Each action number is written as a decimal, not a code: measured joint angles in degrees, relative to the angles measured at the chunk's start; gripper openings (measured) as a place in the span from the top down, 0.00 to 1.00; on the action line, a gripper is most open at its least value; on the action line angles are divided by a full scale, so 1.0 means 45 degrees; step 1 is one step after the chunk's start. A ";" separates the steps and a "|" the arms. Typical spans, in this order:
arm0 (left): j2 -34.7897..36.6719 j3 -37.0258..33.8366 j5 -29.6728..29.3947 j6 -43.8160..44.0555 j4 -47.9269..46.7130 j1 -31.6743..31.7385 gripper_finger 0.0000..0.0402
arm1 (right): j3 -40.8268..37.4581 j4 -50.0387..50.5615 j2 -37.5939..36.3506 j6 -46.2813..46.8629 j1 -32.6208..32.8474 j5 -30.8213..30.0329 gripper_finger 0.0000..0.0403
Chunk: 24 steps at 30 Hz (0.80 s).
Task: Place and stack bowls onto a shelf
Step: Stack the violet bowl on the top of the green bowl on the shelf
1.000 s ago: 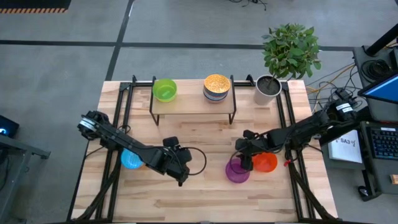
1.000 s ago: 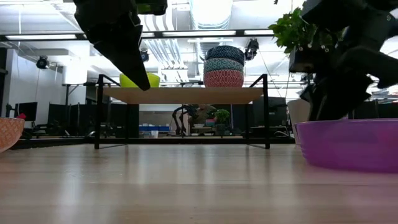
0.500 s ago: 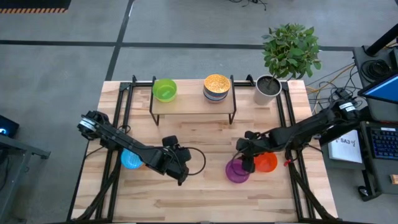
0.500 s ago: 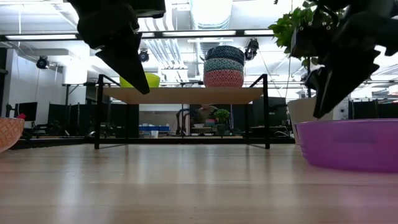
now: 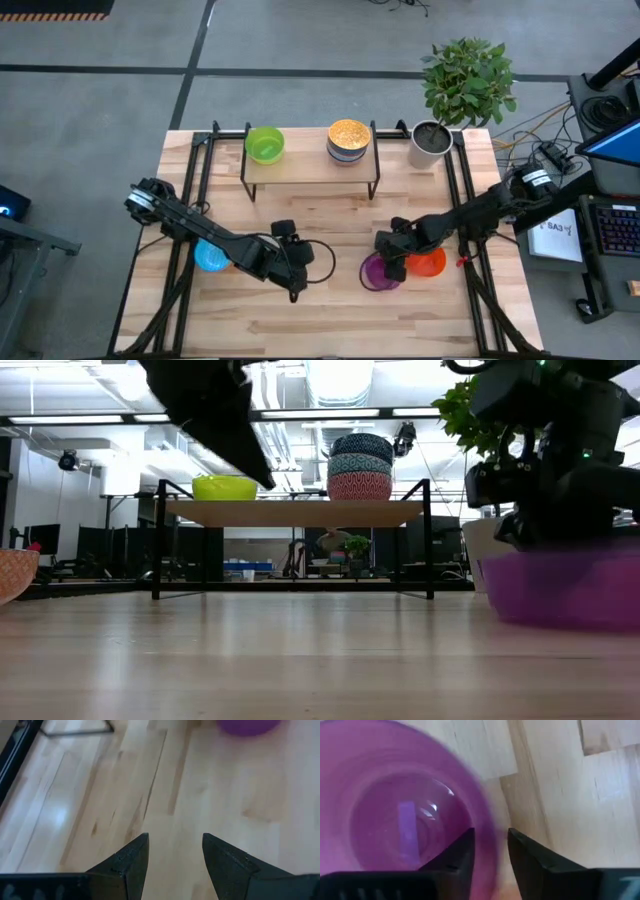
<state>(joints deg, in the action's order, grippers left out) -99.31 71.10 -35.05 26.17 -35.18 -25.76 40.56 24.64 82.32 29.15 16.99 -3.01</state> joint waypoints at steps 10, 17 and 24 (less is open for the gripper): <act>0.0005 -0.1110 0.0010 -0.2844 0.6491 0.0225 0.58 | 0.0034 -0.0939 -0.0128 -0.0356 0.0000 -0.3032 0.97; 0.0005 -0.2405 0.0000 -0.3224 1.0390 0.0877 0.58 | 0.0015 -0.3810 -0.0178 -0.2190 0.0005 -0.6441 0.97; -0.0063 -0.2421 -0.0917 -0.2708 1.0467 0.1399 0.58 | 0.0015 -0.5865 -0.0167 -0.3886 -0.0005 -0.8515 0.97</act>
<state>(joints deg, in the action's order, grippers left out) -99.59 60.20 -39.17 13.99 11.92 -19.47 40.62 -1.75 81.57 11.66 16.97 -41.32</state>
